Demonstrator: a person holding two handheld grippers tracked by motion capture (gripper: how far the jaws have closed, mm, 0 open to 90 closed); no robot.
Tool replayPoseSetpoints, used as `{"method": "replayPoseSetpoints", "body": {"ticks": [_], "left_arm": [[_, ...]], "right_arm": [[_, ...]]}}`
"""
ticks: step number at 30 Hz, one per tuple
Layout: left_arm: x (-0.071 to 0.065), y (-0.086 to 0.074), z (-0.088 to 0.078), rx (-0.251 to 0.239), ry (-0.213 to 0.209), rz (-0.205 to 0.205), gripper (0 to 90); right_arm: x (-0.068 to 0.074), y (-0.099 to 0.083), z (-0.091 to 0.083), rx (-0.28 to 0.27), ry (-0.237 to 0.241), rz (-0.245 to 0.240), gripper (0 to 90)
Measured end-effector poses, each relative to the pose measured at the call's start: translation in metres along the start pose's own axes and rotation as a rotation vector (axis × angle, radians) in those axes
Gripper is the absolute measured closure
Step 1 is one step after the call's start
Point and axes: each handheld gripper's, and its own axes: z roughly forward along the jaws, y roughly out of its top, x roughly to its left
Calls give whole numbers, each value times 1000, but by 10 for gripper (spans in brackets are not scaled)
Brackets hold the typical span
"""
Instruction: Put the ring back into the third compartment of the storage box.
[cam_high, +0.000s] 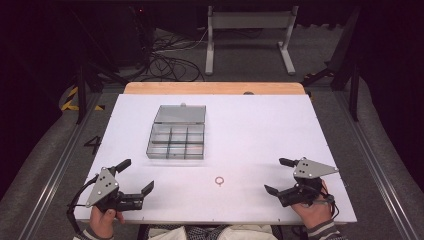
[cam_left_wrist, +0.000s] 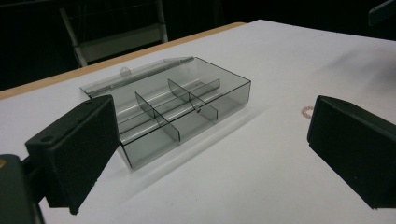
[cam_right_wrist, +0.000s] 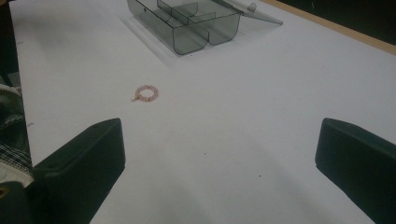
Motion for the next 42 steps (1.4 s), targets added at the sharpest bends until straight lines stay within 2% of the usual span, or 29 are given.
{"method": "replayPoseSetpoints", "body": {"ticks": [14,26,35,42], "left_arm": [[-3,1,-2,-10,-2,33,25],[-4,1,-1,-3,-1,39,25],[-4,1,-1,1,-9,33,25],[-4,1,-1,4,-11,41,25]], "right_arm": [[0,1,1,6,3,-1,29],[-1,3,0,10,3,-1,38],[-1,17,7,36,15,-3,45],[2,31,20,51,47,-13,46]]}}
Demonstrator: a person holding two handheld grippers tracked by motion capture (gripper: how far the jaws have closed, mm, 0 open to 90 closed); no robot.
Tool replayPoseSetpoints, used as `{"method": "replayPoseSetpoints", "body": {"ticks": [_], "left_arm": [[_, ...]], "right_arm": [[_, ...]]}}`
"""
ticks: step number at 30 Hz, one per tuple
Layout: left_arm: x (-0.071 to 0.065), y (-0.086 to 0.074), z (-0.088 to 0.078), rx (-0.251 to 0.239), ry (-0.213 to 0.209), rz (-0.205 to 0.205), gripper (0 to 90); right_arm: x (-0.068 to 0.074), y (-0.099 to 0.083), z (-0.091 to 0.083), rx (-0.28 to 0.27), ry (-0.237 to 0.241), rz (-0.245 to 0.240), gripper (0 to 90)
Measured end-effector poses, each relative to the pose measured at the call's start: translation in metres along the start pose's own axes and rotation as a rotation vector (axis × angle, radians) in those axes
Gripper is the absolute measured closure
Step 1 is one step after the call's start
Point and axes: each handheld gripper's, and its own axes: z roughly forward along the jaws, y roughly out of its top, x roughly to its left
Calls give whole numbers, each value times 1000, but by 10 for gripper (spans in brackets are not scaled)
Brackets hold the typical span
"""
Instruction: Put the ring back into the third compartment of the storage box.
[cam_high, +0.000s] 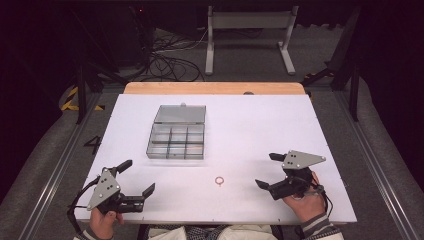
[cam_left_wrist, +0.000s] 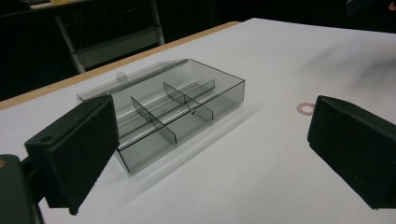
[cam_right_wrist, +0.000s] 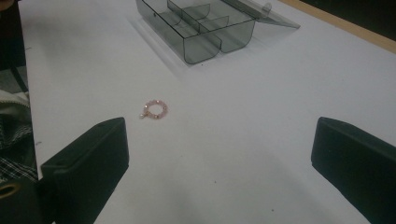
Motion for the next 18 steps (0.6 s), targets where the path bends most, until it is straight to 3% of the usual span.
{"method": "replayPoseSetpoints", "body": {"ticks": [18], "left_arm": [[-1,1,-1,-2,-4,15,26]], "right_arm": [[9,33,35,9,79,-32,45]]}}
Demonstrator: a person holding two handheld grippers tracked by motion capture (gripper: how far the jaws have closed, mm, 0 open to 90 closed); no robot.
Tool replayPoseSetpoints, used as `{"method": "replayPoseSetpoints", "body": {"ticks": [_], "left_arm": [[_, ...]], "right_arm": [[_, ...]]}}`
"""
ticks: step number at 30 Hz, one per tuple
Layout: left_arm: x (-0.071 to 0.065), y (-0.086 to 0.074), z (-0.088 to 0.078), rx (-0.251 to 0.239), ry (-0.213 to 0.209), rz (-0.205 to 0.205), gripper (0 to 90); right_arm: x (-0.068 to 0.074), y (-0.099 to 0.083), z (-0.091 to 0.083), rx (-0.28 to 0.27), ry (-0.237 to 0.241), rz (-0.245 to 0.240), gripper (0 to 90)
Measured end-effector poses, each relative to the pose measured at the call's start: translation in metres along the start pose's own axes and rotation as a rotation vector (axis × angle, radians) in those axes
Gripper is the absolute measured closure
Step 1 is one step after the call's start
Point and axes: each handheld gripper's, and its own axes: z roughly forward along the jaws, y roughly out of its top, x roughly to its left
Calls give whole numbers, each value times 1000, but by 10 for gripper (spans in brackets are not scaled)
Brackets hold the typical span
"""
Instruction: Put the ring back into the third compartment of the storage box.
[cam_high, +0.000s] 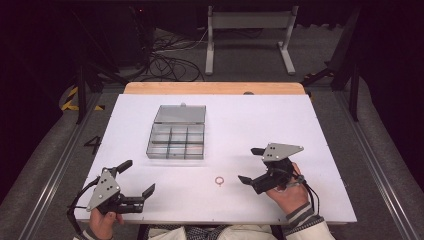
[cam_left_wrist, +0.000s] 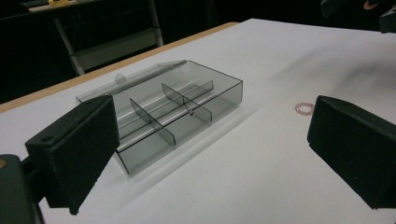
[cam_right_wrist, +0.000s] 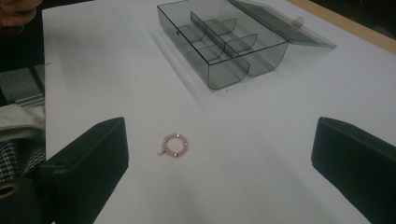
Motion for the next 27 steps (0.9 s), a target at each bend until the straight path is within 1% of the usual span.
{"method": "replayPoseSetpoints", "body": {"ticks": [8,12,14,19,23,25,27], "left_arm": [[0,0,0,-3,-3,5,26],[-1,0,0,-5,-7,-4,26],[0,0,0,-4,-4,4,26],[-1,0,0,-3,-8,-5,26],[0,0,0,-4,-8,2,26],[0,0,0,-4,-8,2,26],[0,0,0,-1,-8,5,26]], "right_arm": [[2,9,16,9,24,-14,45],[0,11,22,12,34,-11,45],[1,13,25,10,41,-11,45],[2,19,33,8,54,-21,46],[3,23,40,13,70,-31,46],[3,23,42,7,76,-28,43],[2,24,42,5,86,-13,41]]}}
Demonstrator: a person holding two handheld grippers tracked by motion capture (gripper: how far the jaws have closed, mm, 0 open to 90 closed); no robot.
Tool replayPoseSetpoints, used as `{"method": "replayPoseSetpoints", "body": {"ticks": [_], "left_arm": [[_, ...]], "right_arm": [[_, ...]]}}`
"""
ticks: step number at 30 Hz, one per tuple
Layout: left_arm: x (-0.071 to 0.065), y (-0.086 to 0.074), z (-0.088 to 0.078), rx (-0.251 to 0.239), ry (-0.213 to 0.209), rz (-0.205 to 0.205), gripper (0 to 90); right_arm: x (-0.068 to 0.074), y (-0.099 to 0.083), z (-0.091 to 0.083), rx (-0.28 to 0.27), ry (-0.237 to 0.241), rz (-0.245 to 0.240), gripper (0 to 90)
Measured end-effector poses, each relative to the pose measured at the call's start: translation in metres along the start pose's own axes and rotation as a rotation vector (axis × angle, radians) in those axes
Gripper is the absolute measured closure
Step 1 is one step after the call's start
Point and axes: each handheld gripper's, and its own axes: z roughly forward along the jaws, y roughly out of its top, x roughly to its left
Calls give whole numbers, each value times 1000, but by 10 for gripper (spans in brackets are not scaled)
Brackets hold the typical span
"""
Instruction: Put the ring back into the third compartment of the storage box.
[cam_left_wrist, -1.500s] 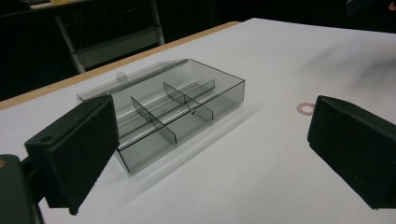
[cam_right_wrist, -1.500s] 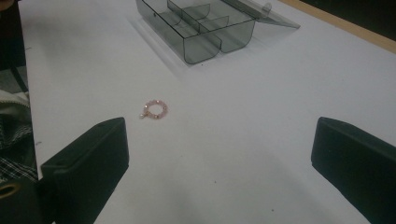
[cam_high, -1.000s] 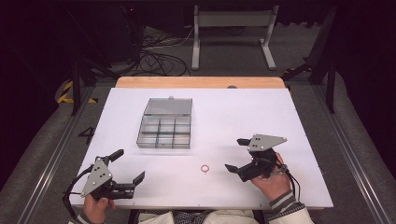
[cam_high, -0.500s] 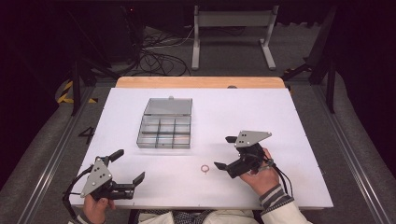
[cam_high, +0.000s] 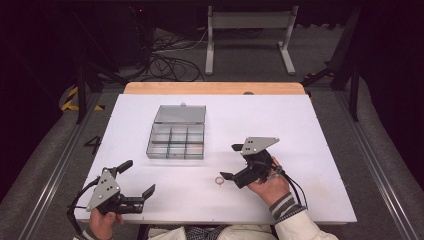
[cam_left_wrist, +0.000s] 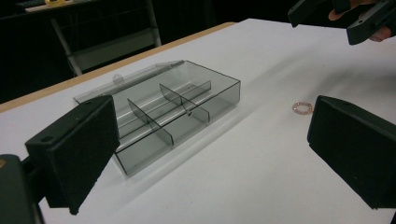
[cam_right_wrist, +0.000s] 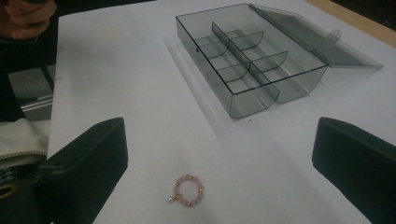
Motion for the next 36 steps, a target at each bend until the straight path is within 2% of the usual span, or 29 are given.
{"method": "replayPoseSetpoints", "body": {"ticks": [4,5,12,26,36], "left_arm": [[-1,0,1,1,-5,-8,27],[-1,0,1,1,-5,-8,26],[-1,0,0,4,-6,-9,26],[-1,0,1,4,-9,-8,27],[-1,0,1,4,-10,-6,27]], "right_arm": [[0,1,1,10,23,10,87],[0,2,3,36,38,15,131],[1,4,11,115,21,34,295],[0,3,31,268,5,36,480],[1,3,44,359,10,35,553]]}}
